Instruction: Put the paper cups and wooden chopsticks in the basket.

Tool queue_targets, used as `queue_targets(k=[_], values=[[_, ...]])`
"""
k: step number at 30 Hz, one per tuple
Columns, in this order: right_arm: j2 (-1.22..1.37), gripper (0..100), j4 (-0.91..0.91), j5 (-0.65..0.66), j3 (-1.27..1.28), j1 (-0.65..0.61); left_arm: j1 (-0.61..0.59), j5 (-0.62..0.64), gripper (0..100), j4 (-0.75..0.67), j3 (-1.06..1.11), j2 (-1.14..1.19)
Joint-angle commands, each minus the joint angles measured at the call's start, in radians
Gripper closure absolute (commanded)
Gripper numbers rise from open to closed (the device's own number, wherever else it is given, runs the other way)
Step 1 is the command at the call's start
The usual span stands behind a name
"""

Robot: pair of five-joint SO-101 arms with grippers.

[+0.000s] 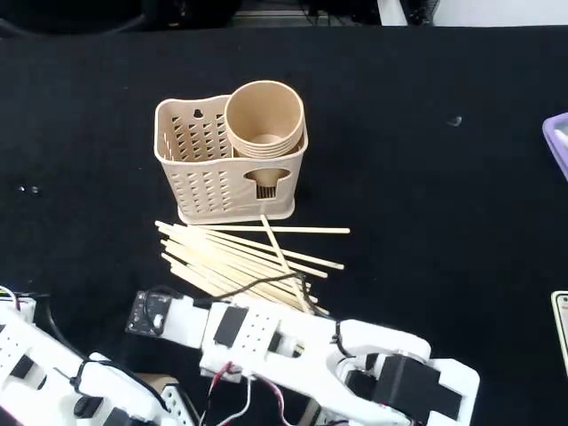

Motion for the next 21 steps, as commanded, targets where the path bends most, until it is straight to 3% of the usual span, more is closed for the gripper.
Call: queue_targets(k=[1,4,14,21], values=[[0.004,91.1,-0.003,0.075,-0.025,0.020,-0.002,0.011,79,-0.020,-0.061,-0.005],[0.004,99.0,-0.003,0.081,-0.025,0.020,-0.002,0.011,79,-0.020,-0.061,-0.005],[0.007,97.5,-0.003,0.081,-0.028,0.018,-0.001,0.011,79,-0.020,-0.061,-0.005],[0.039,80.0,0.040,0.080,-0.036,0.020,-0.001,0.011,79,-0.020,-0.061,-0.005]])
